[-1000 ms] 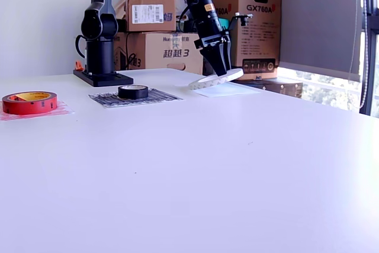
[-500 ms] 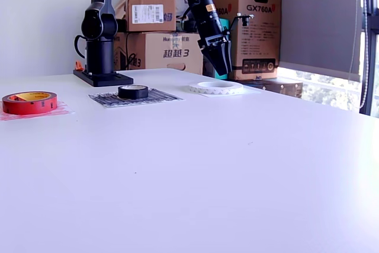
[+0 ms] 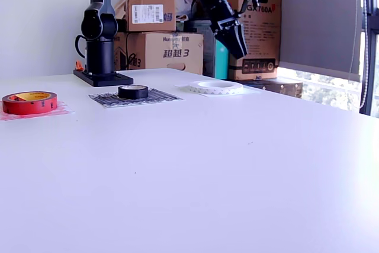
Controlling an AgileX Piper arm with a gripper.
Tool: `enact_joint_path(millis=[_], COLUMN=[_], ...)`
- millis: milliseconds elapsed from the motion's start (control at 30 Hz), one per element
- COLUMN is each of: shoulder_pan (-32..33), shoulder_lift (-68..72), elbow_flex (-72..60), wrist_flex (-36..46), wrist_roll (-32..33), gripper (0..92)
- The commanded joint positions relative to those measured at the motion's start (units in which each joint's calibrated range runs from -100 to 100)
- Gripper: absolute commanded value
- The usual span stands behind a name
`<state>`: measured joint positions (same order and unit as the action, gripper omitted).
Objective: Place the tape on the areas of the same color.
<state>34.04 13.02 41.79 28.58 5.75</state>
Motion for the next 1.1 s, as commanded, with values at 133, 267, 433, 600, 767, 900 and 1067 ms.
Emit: enact_joint_path(millis=[133,267,433,600,767,900,1067], shoulder_pan=[-11.37,-17.14,-23.37,-29.13,-32.53,-33.16,-32.68], shoulder_lift=[-13.21,-22.38,-30.61,-38.84,-49.32,-59.79,-73.73], elbow_flex=[-1.94,0.33,1.51,1.69,5.05,9.14,15.59], wrist_flex=[-0.11,-0.20,-0.20,-0.20,-0.28,-0.37,-0.71], wrist_roll=[-8.20,-11.96,-14.58,-19.09,-23.10,-25.31,-27.68], gripper=[35.5,35.3,35.3,32.3,17.4,9.6,3.4])
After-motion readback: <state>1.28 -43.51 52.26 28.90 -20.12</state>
